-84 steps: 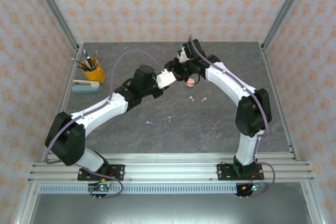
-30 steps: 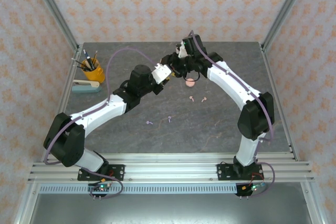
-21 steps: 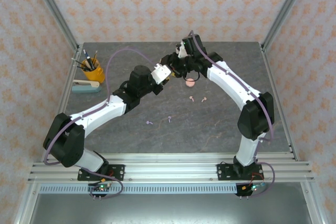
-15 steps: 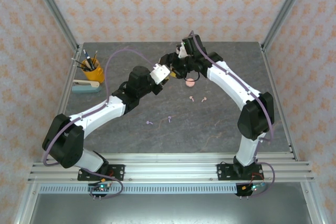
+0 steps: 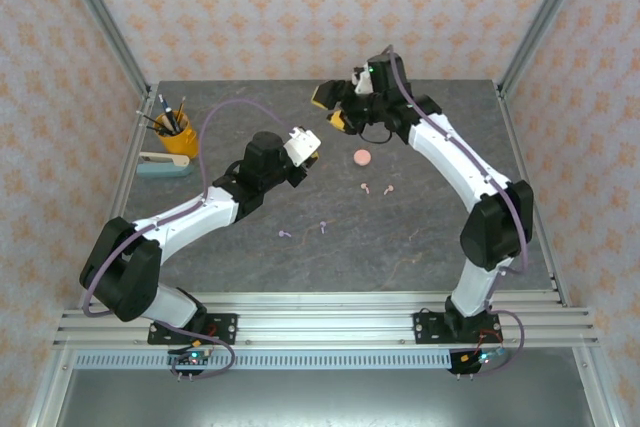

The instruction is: Insert the wireless bluetooth earbuds into the charging case

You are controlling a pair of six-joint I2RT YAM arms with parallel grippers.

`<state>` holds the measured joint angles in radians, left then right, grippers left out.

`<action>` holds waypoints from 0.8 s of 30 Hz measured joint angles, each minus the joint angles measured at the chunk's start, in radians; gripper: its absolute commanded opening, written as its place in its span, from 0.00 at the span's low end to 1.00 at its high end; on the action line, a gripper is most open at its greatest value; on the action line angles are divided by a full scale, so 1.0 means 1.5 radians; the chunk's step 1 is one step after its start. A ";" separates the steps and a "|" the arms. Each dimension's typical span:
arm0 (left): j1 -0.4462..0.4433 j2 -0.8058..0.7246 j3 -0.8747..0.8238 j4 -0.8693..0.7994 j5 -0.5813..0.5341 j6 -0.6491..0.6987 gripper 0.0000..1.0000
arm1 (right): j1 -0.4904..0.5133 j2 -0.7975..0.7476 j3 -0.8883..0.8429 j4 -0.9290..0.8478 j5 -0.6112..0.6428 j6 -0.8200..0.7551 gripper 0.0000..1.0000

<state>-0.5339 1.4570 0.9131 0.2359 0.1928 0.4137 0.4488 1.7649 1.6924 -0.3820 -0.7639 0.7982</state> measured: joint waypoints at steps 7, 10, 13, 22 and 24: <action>0.003 -0.001 -0.007 0.005 0.006 -0.023 0.22 | -0.025 -0.048 -0.048 0.039 0.001 0.014 0.69; 0.012 -0.013 -0.020 0.012 0.025 -0.047 0.22 | -0.031 -0.064 -0.095 0.056 0.001 0.014 0.69; 0.022 -0.037 -0.035 0.020 0.058 -0.079 0.22 | -0.036 -0.079 -0.159 0.079 0.001 0.014 0.69; 0.034 -0.121 -0.055 0.060 0.155 -0.171 0.22 | -0.039 -0.152 -0.323 0.182 -0.023 -0.035 0.65; 0.034 -0.129 -0.055 0.064 0.173 -0.185 0.22 | -0.039 -0.167 -0.335 0.205 -0.040 -0.061 0.62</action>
<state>-0.4835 1.2640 0.8299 0.3325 0.4519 0.1356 0.3897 1.5146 1.1893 -0.0750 -0.8238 0.7071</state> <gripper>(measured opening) 0.234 0.650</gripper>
